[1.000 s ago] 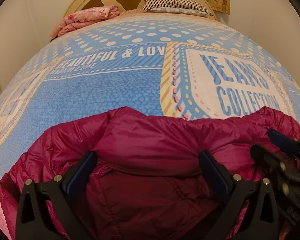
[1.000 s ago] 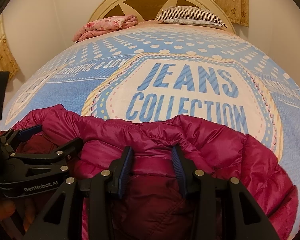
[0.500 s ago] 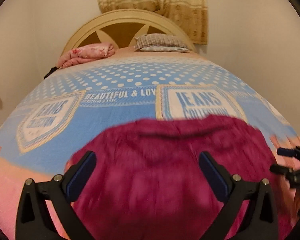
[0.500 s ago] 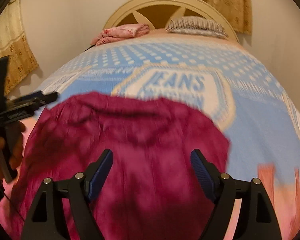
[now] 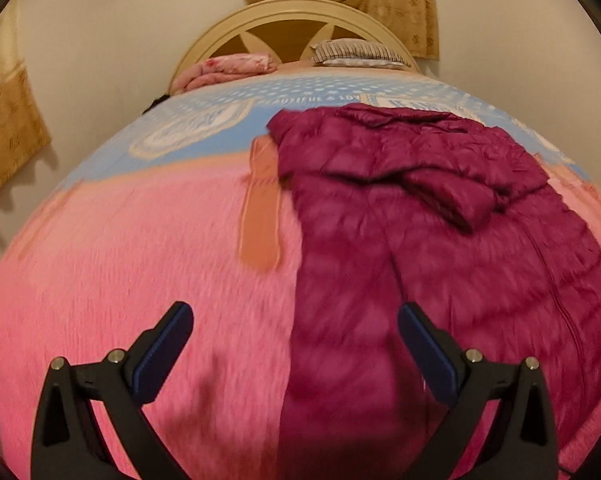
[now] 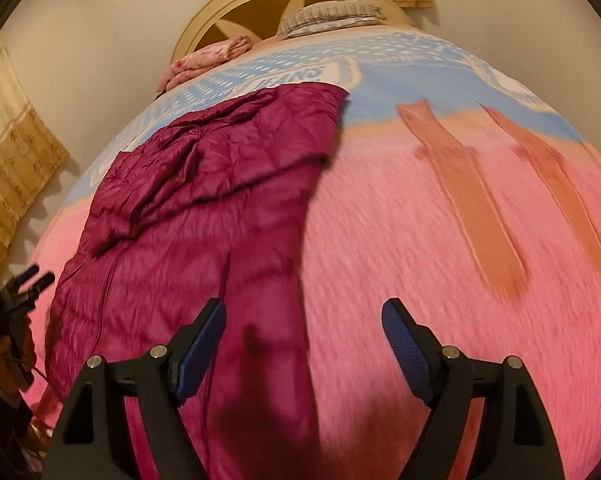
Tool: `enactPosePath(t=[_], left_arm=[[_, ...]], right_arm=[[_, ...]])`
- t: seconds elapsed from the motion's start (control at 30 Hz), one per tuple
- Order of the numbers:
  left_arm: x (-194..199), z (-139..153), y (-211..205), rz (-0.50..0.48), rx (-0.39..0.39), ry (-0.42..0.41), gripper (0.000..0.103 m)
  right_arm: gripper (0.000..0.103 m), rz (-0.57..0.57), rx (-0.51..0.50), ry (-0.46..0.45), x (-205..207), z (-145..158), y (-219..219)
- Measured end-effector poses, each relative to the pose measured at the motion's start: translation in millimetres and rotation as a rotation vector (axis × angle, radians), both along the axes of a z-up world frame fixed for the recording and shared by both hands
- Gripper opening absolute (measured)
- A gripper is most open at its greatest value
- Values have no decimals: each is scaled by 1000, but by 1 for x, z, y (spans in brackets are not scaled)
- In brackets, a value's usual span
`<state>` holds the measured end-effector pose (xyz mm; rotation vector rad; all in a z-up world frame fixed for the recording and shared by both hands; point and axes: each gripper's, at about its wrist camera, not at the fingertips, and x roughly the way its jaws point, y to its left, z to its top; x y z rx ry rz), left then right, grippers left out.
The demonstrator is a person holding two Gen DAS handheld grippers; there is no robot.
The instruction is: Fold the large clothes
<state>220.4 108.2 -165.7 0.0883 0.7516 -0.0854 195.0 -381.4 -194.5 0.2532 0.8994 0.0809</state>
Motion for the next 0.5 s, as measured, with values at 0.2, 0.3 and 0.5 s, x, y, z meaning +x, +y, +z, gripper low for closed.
enactPosePath(t=[0.2, 0.3, 0.5], left_arm=[[-36, -26, 2, -26, -43, 75, 103], [-51, -33, 2, -37, -33, 77, 103], [-67, -40, 11, -36, -102, 124, 103]], right_arm=[[81, -24, 68, 21, -43, -12, 2], [81, -16, 100, 28, -62, -16, 6], [81, 6, 104, 28, -88, -22, 19]])
